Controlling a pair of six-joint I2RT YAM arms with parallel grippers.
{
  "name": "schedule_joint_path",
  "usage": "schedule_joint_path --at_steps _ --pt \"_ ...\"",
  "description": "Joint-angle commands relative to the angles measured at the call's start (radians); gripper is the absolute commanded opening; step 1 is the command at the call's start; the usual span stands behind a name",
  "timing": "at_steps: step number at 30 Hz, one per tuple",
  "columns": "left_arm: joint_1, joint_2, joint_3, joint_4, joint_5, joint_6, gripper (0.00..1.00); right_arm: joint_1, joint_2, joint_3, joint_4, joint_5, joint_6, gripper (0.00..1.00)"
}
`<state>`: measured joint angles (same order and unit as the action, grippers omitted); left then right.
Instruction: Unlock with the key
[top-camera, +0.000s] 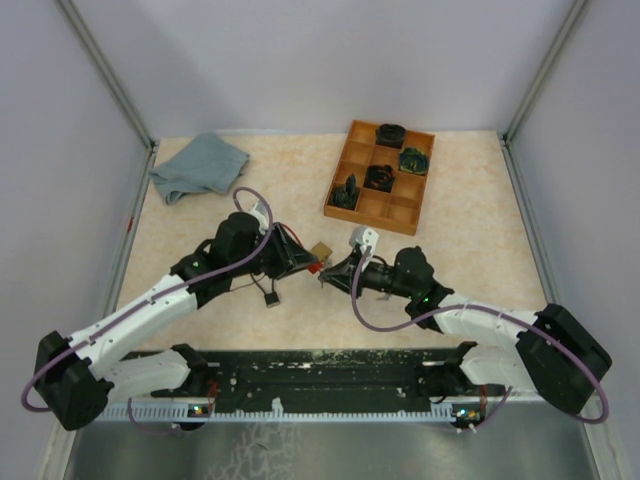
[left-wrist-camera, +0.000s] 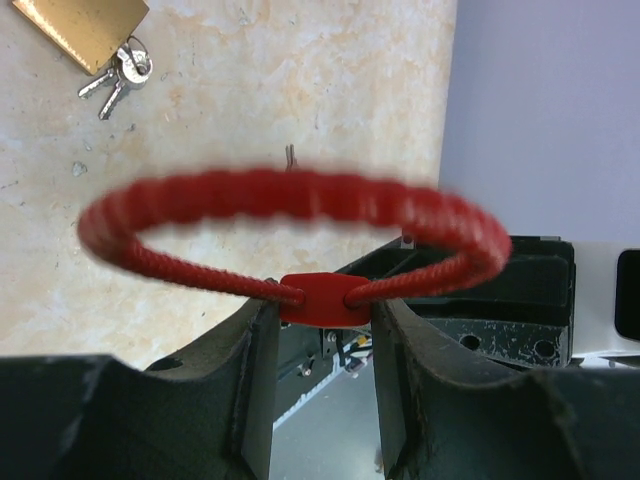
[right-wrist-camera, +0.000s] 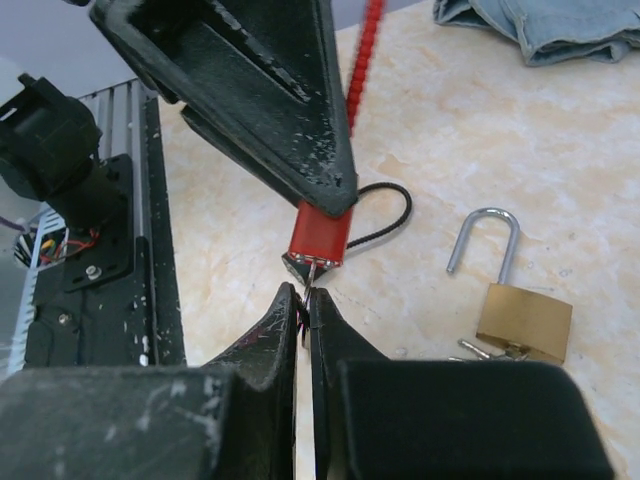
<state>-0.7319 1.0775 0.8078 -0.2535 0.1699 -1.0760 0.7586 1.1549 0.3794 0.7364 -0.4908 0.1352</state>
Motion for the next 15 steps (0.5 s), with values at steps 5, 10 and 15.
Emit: schedule_joint_path --at_steps 5,10,15 --pt "0.005 0.039 0.033 0.045 0.109 0.021 0.0 -0.004 -0.024 0.058 0.001 -0.046 -0.006 0.0" --pt "-0.027 0.064 0.034 0.016 0.135 0.054 0.0 -0.008 -0.027 0.104 -0.072 -0.016 -0.048 0.0" --pt "-0.103 0.098 0.038 0.02 0.139 0.058 0.0 -0.016 -0.006 0.149 -0.078 0.026 -0.033 0.0"
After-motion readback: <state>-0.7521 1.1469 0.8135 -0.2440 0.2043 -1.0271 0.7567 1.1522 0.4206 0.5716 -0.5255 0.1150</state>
